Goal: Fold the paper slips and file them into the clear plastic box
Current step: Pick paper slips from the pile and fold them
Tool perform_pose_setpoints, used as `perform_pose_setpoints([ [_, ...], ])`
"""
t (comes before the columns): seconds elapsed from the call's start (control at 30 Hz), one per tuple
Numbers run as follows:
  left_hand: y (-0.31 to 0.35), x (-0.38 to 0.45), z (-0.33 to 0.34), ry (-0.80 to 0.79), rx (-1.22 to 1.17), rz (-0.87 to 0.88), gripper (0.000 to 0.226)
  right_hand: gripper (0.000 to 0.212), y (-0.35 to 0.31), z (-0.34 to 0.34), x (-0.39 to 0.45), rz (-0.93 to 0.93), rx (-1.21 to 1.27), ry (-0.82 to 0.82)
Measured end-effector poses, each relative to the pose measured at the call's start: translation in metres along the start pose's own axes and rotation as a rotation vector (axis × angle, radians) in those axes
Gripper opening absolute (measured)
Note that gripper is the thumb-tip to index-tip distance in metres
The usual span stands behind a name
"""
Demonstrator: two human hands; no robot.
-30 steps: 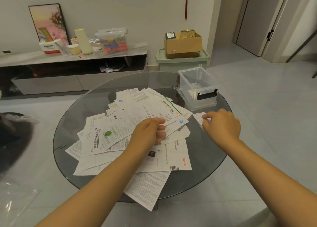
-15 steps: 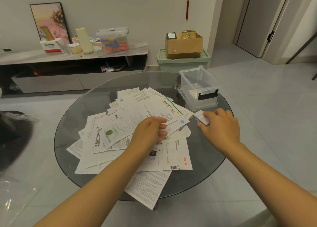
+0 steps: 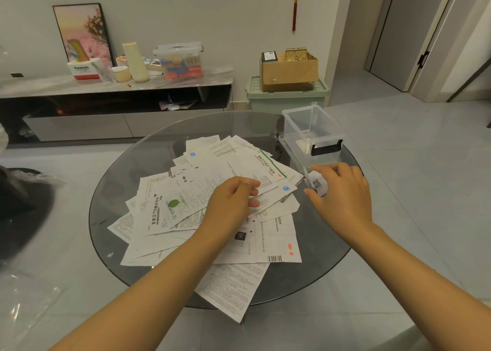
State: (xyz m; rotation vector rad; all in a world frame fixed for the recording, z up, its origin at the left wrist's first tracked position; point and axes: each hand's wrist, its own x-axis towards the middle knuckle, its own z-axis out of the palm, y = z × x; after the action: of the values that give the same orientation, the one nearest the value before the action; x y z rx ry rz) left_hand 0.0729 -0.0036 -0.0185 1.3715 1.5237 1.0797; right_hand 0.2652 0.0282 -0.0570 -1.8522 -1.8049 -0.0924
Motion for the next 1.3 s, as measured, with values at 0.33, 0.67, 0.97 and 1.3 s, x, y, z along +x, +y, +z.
perform_pose_setpoints([
  [0.33,-0.014,0.009,-0.021,0.037,0.586,0.116,0.032,0.048,-0.023,-0.004,-0.008,-0.069,0.120,-0.048],
  [0.67,-0.031,0.017,-0.050,-0.018,1.165,0.099,0.021,0.047,-0.042,0.007,-0.016,-0.147,0.171,-0.152],
  [0.97,-0.033,0.005,-0.045,-0.103,0.830,0.372,0.028,0.033,-0.048,0.010,-0.021,-0.384,0.321,-0.133],
  [1.3,-0.035,0.000,-0.050,-0.118,0.687,0.436,0.025,0.005,-0.051,-0.002,-0.027,-0.440,0.414,-0.240],
])
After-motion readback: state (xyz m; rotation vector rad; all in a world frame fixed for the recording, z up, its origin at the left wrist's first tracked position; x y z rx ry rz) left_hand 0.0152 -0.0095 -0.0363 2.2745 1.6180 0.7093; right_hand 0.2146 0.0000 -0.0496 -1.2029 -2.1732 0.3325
